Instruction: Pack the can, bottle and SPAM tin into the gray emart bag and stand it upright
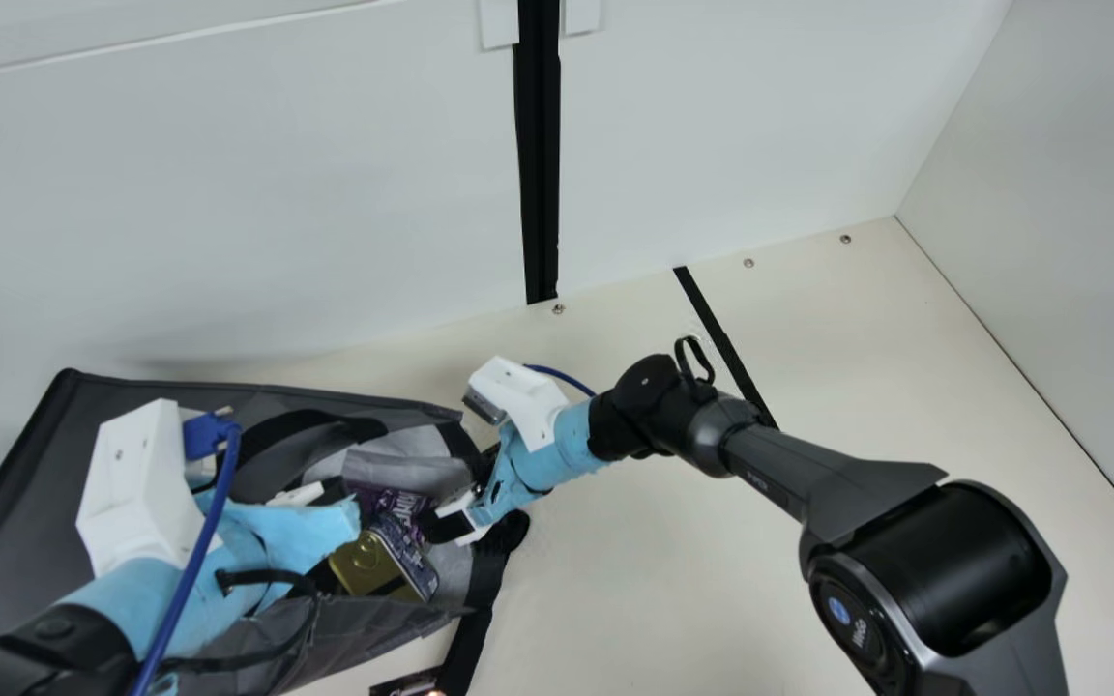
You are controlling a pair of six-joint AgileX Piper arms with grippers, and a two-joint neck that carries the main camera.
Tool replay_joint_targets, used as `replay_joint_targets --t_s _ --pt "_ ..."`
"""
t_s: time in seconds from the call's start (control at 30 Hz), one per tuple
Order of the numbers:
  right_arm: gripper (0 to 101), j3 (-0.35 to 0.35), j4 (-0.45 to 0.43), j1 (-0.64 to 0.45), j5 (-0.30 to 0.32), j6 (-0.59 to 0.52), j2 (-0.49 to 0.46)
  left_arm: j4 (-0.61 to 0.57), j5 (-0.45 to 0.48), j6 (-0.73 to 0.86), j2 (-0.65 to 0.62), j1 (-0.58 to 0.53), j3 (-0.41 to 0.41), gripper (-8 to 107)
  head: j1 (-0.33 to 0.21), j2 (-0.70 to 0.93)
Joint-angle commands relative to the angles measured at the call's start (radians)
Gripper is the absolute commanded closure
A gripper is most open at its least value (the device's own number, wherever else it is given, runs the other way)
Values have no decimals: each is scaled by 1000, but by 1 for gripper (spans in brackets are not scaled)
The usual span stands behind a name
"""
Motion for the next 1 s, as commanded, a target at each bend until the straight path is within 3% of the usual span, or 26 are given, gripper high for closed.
replay_joint_targets --t_s 0.0,0.43,0.97 --pt "13 -4 3 5 1 1 4 0 0 0 0 0 0 107 -23 -1" --pt "100 -12 33 -9 74 23 11 0 0 0 0 0 0 107 -23 -1" --pt "101 22 100 -110 220 95 -39 0 0 0 0 0 0 107 -23 -1"
